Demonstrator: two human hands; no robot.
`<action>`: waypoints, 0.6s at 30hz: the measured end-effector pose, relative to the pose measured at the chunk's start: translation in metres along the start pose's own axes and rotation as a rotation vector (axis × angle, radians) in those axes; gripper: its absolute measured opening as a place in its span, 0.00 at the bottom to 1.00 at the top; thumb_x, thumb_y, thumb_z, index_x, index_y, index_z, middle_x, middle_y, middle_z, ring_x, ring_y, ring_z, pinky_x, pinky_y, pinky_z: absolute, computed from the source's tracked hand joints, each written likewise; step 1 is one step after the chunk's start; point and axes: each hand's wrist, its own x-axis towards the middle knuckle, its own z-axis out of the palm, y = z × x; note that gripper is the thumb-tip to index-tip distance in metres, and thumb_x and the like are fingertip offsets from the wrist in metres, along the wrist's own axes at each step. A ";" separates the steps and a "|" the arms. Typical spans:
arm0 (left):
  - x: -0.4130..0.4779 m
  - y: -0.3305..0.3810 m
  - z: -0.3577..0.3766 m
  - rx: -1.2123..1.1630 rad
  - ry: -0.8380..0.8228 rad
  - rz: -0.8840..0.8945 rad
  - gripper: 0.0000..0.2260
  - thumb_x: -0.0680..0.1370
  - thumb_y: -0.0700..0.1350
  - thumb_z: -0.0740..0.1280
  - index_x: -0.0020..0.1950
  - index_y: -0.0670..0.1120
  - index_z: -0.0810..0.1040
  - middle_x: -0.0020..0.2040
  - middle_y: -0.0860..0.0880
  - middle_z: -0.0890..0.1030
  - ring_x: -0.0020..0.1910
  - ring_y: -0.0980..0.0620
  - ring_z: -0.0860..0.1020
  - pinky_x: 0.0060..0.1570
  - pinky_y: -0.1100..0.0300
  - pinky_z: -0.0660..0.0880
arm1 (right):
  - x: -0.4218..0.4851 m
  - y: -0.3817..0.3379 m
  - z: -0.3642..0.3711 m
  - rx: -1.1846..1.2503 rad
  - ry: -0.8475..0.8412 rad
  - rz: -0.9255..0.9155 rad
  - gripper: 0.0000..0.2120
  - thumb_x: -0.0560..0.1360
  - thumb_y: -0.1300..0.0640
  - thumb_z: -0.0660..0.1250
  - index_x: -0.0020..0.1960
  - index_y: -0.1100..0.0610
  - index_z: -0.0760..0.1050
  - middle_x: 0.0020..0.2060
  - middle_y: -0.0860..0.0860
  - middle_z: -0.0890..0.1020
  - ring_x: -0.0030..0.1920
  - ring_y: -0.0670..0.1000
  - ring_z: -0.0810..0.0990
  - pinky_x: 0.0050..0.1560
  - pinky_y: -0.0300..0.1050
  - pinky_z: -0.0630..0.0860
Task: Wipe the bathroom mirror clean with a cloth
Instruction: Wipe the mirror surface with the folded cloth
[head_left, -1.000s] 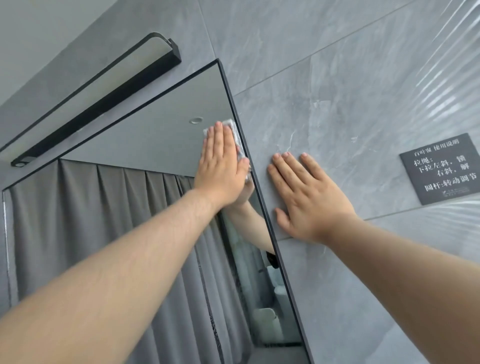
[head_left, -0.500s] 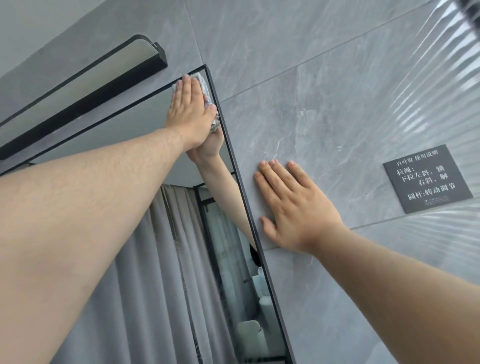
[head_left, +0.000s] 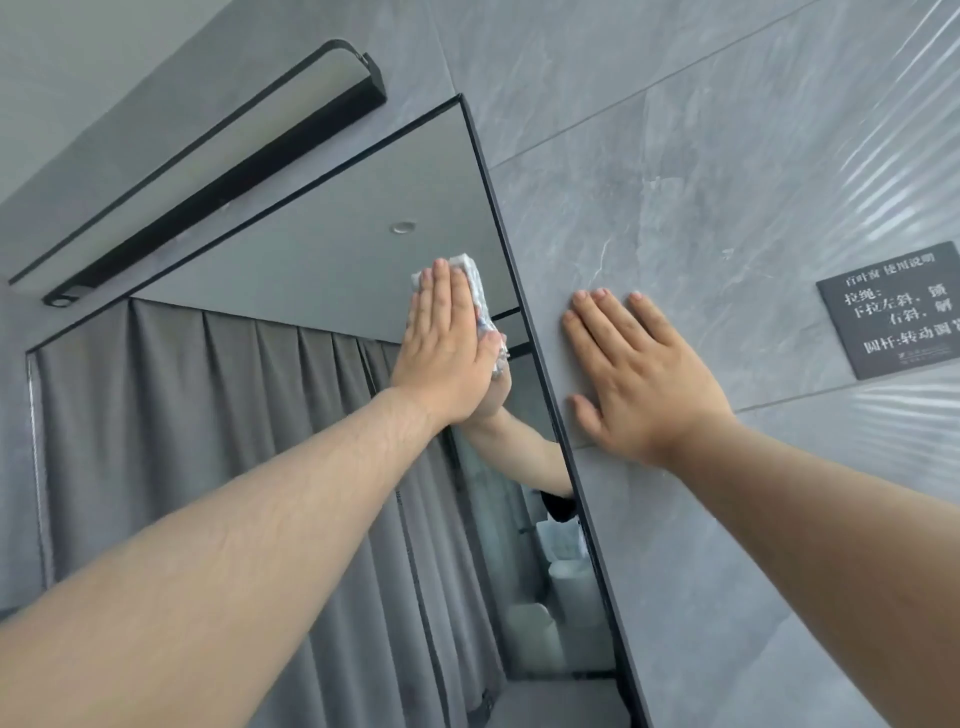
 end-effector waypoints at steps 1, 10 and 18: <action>-0.018 0.003 0.009 -0.001 -0.002 -0.003 0.34 0.79 0.57 0.40 0.79 0.37 0.41 0.80 0.38 0.42 0.80 0.43 0.39 0.78 0.47 0.41 | -0.004 -0.002 0.001 0.002 0.001 0.011 0.37 0.75 0.43 0.55 0.76 0.66 0.63 0.76 0.63 0.65 0.76 0.62 0.64 0.76 0.61 0.56; -0.158 0.047 0.042 -0.051 -0.205 -0.034 0.36 0.81 0.58 0.44 0.73 0.40 0.23 0.73 0.42 0.22 0.75 0.45 0.25 0.74 0.50 0.29 | -0.053 -0.024 -0.003 0.076 -0.156 0.059 0.39 0.76 0.42 0.52 0.78 0.67 0.58 0.78 0.63 0.59 0.79 0.62 0.57 0.78 0.59 0.50; -0.175 0.051 0.032 -0.246 -0.316 -0.036 0.36 0.79 0.32 0.55 0.75 0.45 0.31 0.74 0.50 0.27 0.74 0.53 0.26 0.77 0.56 0.35 | -0.076 -0.038 -0.025 0.379 -0.366 0.181 0.41 0.76 0.36 0.42 0.81 0.60 0.47 0.81 0.56 0.45 0.80 0.53 0.41 0.78 0.49 0.34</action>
